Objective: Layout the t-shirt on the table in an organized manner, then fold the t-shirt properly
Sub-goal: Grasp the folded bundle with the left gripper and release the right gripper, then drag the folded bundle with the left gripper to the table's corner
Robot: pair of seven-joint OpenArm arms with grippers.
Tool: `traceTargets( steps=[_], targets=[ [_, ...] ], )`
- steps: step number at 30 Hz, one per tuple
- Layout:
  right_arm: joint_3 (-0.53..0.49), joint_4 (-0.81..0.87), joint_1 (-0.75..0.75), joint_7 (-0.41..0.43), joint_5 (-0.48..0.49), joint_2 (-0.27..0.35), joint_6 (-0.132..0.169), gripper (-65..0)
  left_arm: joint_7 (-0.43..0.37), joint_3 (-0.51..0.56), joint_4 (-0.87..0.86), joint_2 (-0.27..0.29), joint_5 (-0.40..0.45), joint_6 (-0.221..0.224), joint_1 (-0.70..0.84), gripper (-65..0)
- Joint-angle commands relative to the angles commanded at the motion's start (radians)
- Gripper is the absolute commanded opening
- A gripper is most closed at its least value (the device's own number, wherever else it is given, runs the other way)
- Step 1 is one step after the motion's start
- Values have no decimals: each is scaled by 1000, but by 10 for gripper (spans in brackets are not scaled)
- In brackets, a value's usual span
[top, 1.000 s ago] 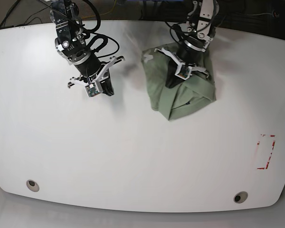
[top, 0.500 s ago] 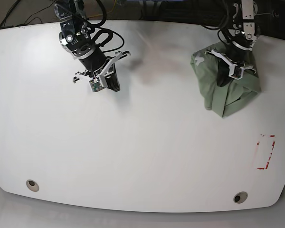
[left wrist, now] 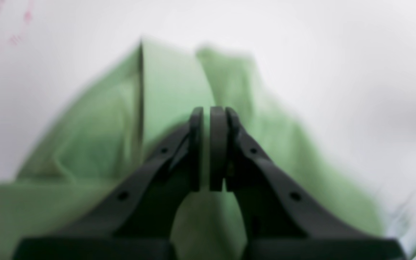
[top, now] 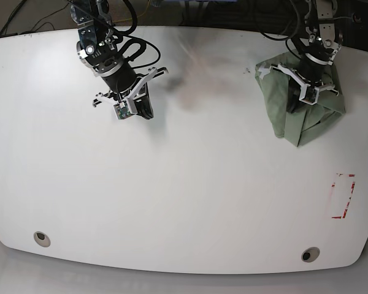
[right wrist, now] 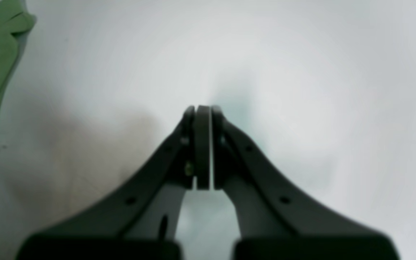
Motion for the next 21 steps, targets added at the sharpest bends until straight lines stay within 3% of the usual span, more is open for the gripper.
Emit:
traceTargets(
  steps=[4,10,15,21],
  targets=[
    [0,-2,0,-2,0,0,0,-650,51,48,40,52,2,0,18,-625],
    [0,-2,0,-2,0,0,-2,-650,61,92,41,129,8,2,63,-625],
    [0,-2,0,-2,0,0,-2,-650,63,89,15,152,8,3,77,-625],
    [0,-2,0,-2,0,0,-2,-650,60,63,-77,143,6,5,72,-625]
  ],
)
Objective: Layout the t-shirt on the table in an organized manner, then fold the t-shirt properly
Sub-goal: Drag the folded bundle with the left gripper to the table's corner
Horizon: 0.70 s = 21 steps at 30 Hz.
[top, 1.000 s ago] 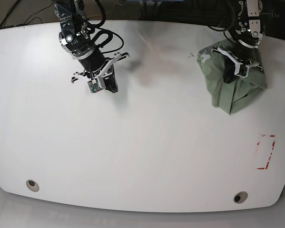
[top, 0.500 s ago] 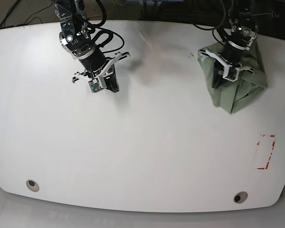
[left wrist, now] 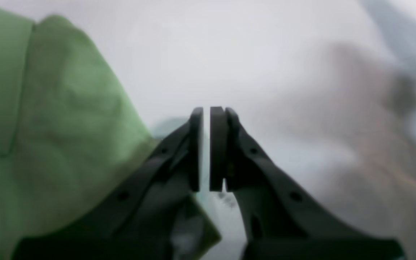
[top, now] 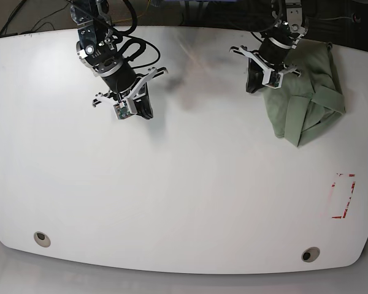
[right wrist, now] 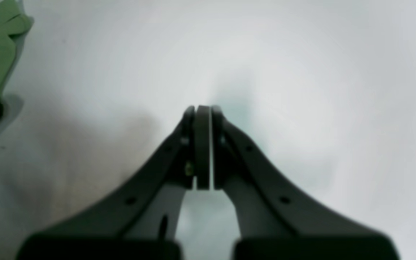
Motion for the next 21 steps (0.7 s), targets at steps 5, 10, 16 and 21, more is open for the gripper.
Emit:
traceTargets(
  steps=[5,10,16,21],
  targets=[
    [0,0,-2,0,0,0,2,-650,0,-91,-41,-28,-6,-2,-3,-625],
    [0,0,-2,0,2,0,2,-650,0,-175,-48,-58,-6,-3,-21,-625],
    [-2,0,-2,0,2,0,3,-650,0,-287,-54,-94,-8,-5,-31,-625],
    [-2,0,-2,0,2,0,3,-650,0,-344,-57,-117,-48,-5,-31,-625]
  ],
)
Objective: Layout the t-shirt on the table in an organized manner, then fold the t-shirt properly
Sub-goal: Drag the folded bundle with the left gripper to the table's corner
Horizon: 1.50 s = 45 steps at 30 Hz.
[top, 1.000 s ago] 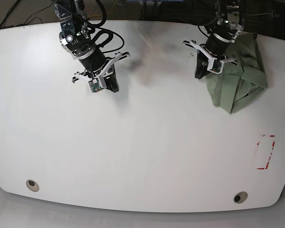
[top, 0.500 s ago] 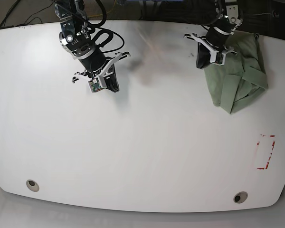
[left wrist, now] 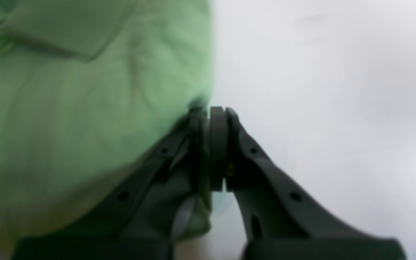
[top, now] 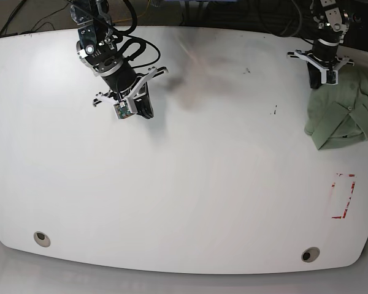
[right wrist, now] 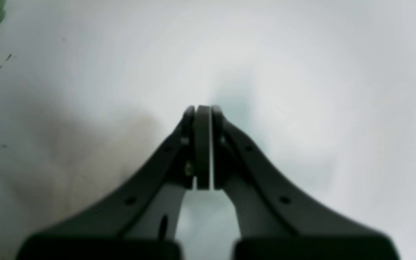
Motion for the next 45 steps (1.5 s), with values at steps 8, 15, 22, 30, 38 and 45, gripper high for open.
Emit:
traceTargets(
  steps=[8,15,22,30,38,45],
  targets=[
    [0,0,0,0,0,0,0,-650,3,-6,25,-8,-51,0,6,-625],
    [0,-2,2,0,0,0,0,-650,3,118,68,-5,-51,0,-2,-625],
    [0,-3,3,0,0,0,0,-650,14,175,44,-5,-41,2,-106,-625],
    [0,-3,2,0,0,6,0,-650,94,170,-43,-40,-8,2,-216,-625],
    [0,-3,2,0,0,5,0,-650,91,158,-115,-106,2,2,-227,-625],
    [0,-3,2,0,0,3,8,-650,89,18,-172,-126,2,0,-245,-625]
  ],
)
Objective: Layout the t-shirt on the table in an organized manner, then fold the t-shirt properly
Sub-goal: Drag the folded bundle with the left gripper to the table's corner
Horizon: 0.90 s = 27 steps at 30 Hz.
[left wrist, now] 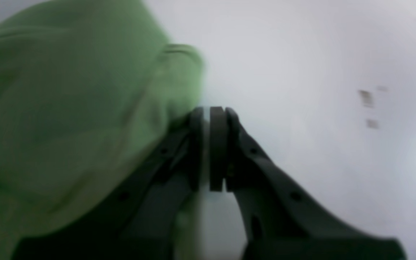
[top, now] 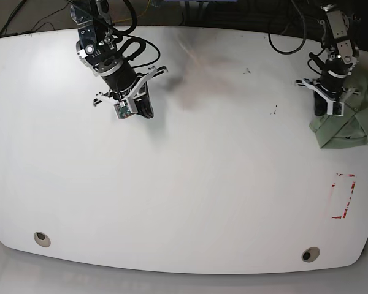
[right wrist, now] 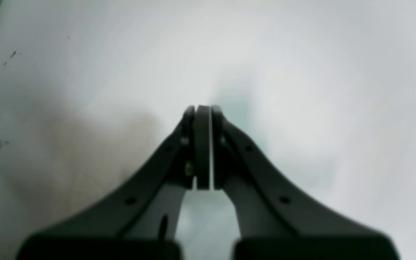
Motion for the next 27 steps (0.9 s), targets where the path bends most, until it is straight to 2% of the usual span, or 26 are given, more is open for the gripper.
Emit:
traceTargets(
  steps=[3,7,12,23,27],
  targets=[
    [0,0,0,0,0,-2,26,-650,0,-26,-29,-28,0,0,-2,-625],
    [0,0,0,-2,0,-2,38,-650,-2,-71,-58,-43,-2,0,-3,-625],
    [0,0,-2,-2,0,-2,38,-650,-2,-110,-68,-52,-2,0,-3,-625],
    [0,3,-17,-2,0,-3,38,-650,-2,-107,-41,-48,-3,0,-3,-625],
    [6,12,-20,-2,-9,0,38,-650,-2,-72,31,-2,-3,0,-2,-625]
  ],
)
